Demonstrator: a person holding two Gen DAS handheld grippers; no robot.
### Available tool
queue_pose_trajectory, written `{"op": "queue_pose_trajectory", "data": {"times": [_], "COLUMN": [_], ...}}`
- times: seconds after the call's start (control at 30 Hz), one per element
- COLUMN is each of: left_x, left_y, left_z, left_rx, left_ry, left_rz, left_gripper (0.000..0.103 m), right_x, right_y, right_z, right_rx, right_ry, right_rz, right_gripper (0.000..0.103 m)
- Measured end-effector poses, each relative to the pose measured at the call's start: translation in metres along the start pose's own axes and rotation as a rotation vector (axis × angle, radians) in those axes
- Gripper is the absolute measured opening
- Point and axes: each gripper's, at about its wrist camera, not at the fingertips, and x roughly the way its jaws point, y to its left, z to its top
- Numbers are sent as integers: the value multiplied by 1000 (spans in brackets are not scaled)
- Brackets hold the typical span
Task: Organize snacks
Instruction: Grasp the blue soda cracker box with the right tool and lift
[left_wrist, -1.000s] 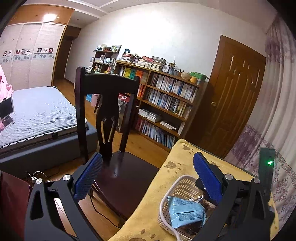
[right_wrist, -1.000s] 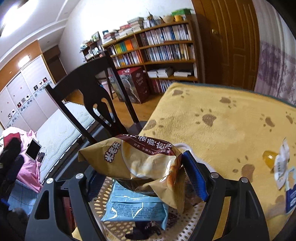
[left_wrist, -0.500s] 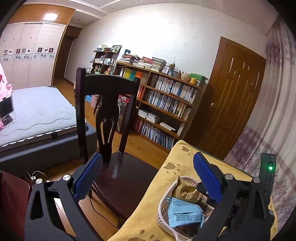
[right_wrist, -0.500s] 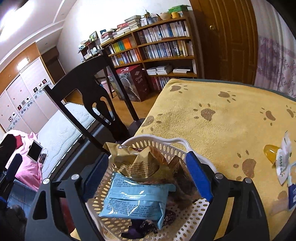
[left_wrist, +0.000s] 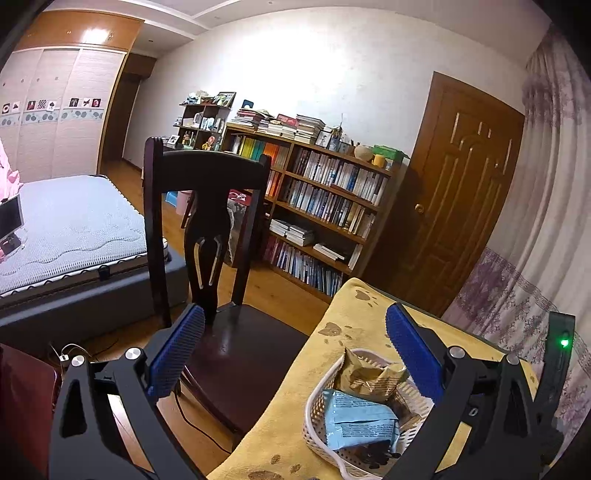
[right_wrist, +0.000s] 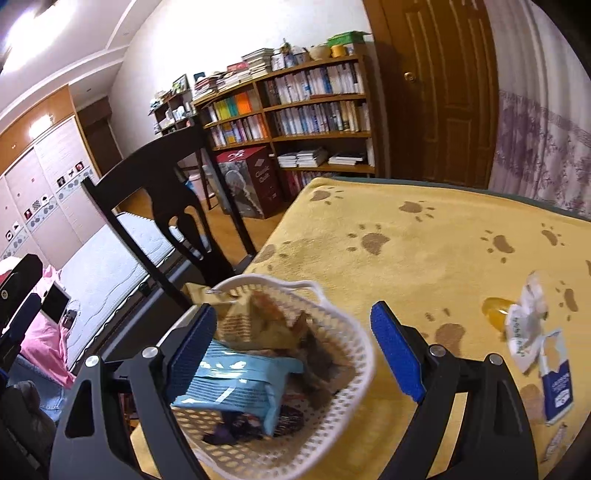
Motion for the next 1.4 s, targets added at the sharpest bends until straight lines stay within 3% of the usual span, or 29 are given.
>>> {"op": "queue_pose_trajectory", "data": {"times": [0.9,1.4], "left_x": [-8,-11], "left_y": [-46,-84], "left_z": [-19,-42], "left_rx": [124,230], "left_ry": [22,54], "left_rz": [-57,-123], "left_gripper": [100,100], "right_x": [-60,-37], "right_y": [-216,-268], "right_z": [-33,-65], "right_rx": [209,250], "right_ry": [-14,94], "right_rz": [-339,-357], "right_gripper": [85,85]}}
